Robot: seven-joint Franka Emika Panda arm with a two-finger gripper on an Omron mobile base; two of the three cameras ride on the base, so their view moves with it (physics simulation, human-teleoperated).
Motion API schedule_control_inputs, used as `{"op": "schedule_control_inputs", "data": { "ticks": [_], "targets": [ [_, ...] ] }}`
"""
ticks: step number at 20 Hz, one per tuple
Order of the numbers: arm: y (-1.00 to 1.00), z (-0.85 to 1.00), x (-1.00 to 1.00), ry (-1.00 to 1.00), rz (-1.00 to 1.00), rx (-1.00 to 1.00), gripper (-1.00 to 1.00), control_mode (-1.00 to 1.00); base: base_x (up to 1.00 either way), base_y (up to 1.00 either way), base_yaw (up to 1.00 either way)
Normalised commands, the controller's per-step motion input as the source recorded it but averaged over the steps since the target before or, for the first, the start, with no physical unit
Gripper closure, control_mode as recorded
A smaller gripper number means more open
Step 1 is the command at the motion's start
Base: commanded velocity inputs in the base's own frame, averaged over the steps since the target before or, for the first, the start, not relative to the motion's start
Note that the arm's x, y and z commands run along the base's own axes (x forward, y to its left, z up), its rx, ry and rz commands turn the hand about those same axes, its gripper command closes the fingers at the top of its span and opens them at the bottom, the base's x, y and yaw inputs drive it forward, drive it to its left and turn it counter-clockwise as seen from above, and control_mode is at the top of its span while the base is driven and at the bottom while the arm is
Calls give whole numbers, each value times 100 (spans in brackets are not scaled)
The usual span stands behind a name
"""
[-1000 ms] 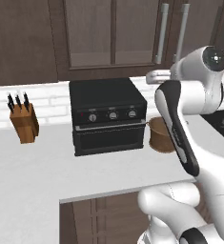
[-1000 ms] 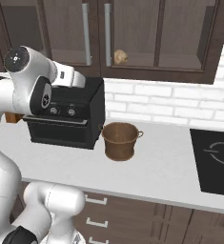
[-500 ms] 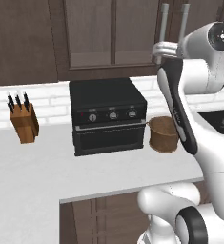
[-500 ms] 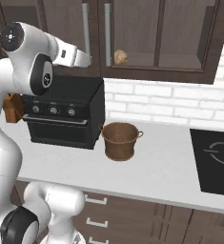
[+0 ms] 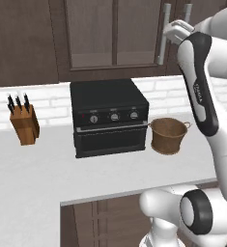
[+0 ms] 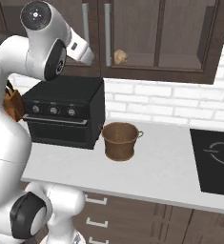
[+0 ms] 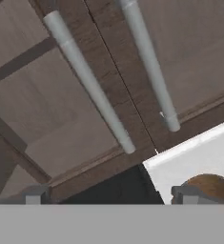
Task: Open the cabinet, pick up the bread from the cabinet and place it in the basket. Then move the basket to the dining counter.
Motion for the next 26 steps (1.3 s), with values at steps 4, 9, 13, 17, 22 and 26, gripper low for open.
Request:
{"op": "schedule_control_inputs", "data": {
  "ticks": [4, 9, 13, 17, 22, 26],
  "targets": [
    [-22, -11, 21, -8, 8, 22, -100, -100, 0, 0, 0],
    [-1, -1, 24, -5, 7, 16, -100, -100, 0, 0, 0],
    [2, 0, 16, 0, 7, 8, -100, -100, 0, 0, 0],
    [0, -1, 6, 0, 7, 0, -100, -100, 0, 0, 0],
    [0, -17, 34, 0, 6, 0, -100, -100, 0, 0, 0],
    [0, -23, 72, 0, 0, 0, -100, -100, 0, 0, 0]
  ]
}}
